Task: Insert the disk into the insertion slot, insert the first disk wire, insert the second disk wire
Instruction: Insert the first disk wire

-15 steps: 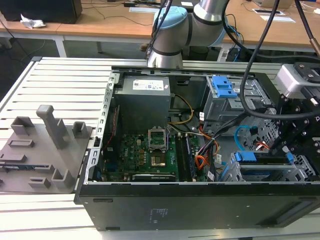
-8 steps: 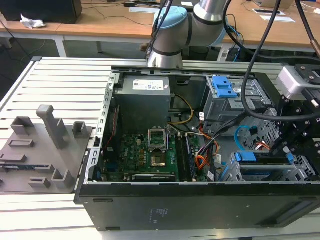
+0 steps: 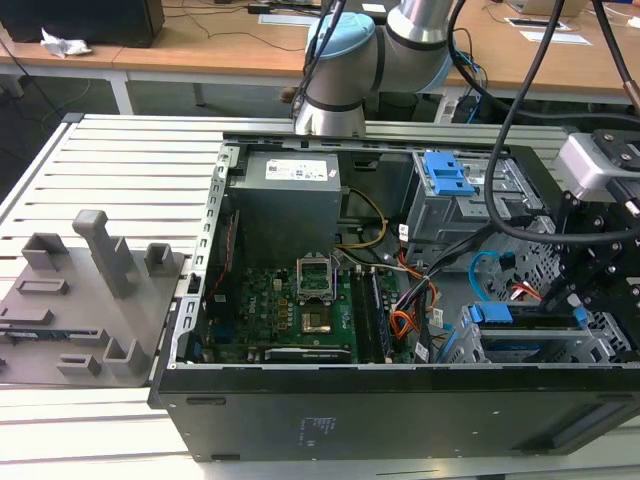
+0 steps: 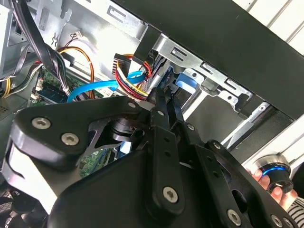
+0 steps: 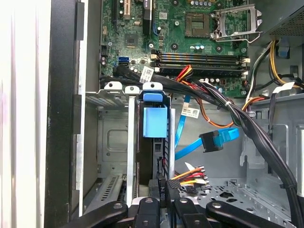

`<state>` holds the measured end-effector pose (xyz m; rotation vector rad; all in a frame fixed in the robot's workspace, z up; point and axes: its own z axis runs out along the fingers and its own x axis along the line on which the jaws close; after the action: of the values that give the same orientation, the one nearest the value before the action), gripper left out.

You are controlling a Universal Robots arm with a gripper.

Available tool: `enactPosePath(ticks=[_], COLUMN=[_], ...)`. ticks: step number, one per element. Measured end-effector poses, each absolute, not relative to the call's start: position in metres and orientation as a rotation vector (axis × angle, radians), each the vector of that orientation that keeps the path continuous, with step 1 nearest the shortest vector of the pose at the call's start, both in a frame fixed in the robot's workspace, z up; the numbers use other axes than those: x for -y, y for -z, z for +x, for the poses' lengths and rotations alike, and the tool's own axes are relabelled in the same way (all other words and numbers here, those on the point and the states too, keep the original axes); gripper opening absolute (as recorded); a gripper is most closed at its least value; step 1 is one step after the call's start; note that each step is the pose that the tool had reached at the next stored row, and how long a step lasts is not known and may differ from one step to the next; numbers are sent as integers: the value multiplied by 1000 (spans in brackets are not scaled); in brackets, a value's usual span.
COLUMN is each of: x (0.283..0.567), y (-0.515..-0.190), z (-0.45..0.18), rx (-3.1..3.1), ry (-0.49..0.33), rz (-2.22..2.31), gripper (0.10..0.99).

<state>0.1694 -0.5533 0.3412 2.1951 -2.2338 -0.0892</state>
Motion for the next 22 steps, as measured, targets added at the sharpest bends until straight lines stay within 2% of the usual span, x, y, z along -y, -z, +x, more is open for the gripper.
enactPosePath(ticks=[18,19,20,22], x=[556,556,556,556], y=[-335,-335,-335,-335], z=[169,169,169,169], rx=[2263,2263,2263,2263], ry=[109,110,109,109], rz=[2182,2183,2183,2183], gripper=[180,196,259,259])
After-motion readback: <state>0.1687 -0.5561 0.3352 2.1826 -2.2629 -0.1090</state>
